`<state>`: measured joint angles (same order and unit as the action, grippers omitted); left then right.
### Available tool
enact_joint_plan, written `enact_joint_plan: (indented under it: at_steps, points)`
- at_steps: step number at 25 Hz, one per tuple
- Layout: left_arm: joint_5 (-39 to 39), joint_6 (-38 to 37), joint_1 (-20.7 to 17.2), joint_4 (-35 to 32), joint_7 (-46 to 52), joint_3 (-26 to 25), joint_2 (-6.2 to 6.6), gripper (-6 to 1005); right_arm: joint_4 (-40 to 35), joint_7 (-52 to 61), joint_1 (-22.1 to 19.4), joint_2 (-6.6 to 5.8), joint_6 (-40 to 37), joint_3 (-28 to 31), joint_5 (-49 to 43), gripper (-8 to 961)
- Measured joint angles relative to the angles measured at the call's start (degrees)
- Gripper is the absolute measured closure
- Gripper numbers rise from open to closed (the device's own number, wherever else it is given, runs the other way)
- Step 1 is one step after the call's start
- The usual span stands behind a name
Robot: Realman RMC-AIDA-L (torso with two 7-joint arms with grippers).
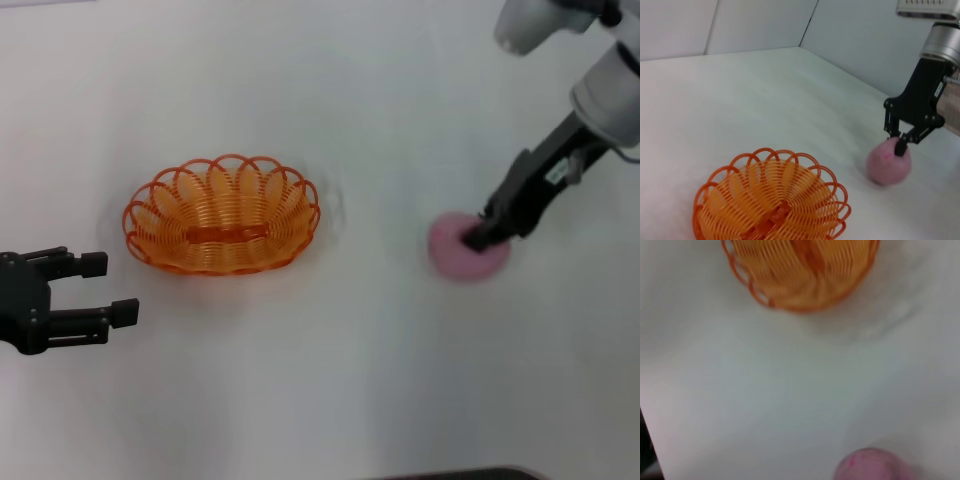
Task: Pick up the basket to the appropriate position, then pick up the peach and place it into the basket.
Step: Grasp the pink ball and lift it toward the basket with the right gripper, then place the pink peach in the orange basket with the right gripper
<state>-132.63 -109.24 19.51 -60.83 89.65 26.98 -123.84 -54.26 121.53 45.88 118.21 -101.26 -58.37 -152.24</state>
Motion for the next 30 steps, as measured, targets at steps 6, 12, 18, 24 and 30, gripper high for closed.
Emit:
enact_joint_plan:
  at_steps: [6, 12, 18, 24, 30]
  points:
    - [-0.1, 0.0, 0.0, 0.1, 0.0, 0.0, 0.0, 157, -4.6, -2.1, -0.5, -0.78, 0.8, 5.2, 11.5, 812]
    - [-0.3, 0.5, 0.7, 1.5, 0.0, 0.0, 0.0, 156, -3.0, -3.5, 0.5, 1.08, 9.2, 4.7, 24.4, 813]
    - [-0.4, 0.9, 1.1, 2.4, 0.0, 0.2, 0.06, 156, 7.2, -9.0, 3.1, 1.66, 17.8, -0.4, 37.3, 810]
    - [-0.4, 0.9, 1.2, 2.4, 0.0, 0.2, 0.09, 157, 11.0, -12.5, 3.5, 1.73, 20.0, -3.0, 41.7, 632]
    - [-0.4, 1.0, 1.5, 2.4, 0.0, 0.2, 0.09, 157, 11.0, -12.7, 2.9, 1.51, 19.6, -2.7, 41.8, 372]
